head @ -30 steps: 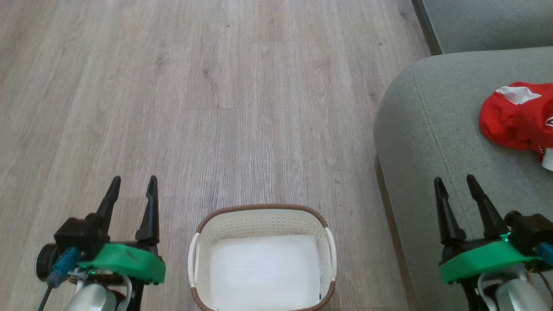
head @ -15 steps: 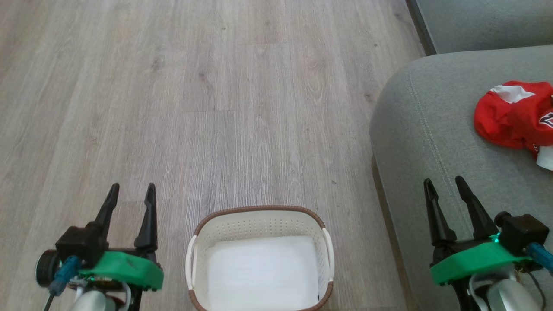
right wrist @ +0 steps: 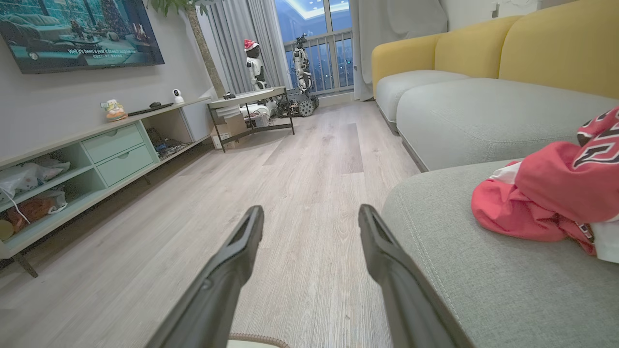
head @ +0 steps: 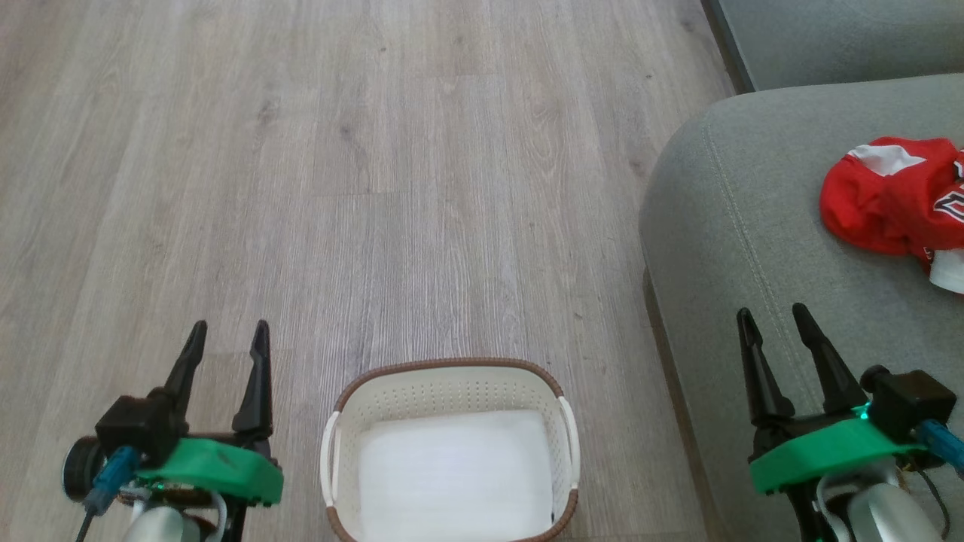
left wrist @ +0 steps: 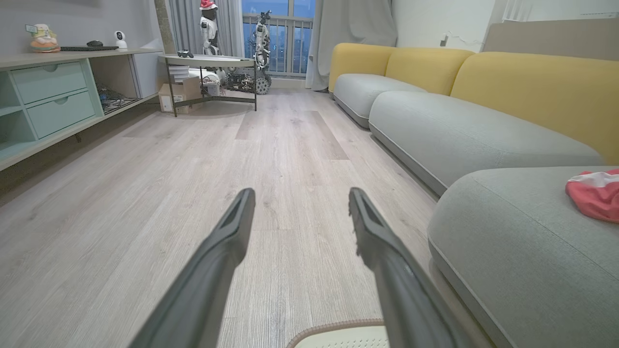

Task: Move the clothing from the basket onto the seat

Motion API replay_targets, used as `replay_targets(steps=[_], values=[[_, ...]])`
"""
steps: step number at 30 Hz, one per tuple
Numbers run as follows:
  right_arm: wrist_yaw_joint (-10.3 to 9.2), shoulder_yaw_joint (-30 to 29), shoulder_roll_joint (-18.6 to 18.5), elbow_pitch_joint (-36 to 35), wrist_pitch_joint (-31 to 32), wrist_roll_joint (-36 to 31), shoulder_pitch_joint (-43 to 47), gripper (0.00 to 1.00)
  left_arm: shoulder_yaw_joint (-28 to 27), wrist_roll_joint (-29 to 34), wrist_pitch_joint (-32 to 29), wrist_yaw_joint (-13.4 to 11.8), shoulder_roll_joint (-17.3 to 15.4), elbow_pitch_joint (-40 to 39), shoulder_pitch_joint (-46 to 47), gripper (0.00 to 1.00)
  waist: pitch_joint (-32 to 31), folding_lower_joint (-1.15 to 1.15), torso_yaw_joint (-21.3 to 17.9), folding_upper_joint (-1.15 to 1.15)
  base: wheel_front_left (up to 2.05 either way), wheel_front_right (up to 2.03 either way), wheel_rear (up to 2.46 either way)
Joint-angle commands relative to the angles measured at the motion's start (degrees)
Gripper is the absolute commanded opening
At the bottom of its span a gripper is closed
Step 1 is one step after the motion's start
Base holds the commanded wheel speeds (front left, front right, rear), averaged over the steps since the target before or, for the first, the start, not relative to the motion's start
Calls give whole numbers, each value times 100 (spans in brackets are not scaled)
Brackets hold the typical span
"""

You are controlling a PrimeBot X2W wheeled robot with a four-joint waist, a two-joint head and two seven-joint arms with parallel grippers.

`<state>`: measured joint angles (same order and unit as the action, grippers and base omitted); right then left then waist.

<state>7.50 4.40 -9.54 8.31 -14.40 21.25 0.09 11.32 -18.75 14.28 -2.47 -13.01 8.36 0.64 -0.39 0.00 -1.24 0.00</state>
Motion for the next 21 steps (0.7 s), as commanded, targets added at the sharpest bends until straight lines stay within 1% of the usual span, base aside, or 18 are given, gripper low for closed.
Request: replay_targets(steps=[1, 18, 19, 21], values=[[-1, 130, -97, -162, -60, 50, -307, 100, -309, 65, 72, 37, -13, -123, 180, 100, -4, 0, -6, 0, 0, 0, 0], [-1, 183, -63, -122, -60, 73, -334, 100, -577, 242, 72, 313, 234, 44, 174, 100, -15, 0, -24, 0, 0, 0, 0], [1, 68, 9, 53, 0, 51, -67, 0, -302, 199, -3, 305, 280, 205, 0, 0, -15, 0, -23, 0, 0, 0, 0], [1, 102, 35, 222, 6, 57, -10, 0, -266, 183, -19, 302, 301, 383, -31, 0, -16, 0, -23, 0, 0, 0, 0]])
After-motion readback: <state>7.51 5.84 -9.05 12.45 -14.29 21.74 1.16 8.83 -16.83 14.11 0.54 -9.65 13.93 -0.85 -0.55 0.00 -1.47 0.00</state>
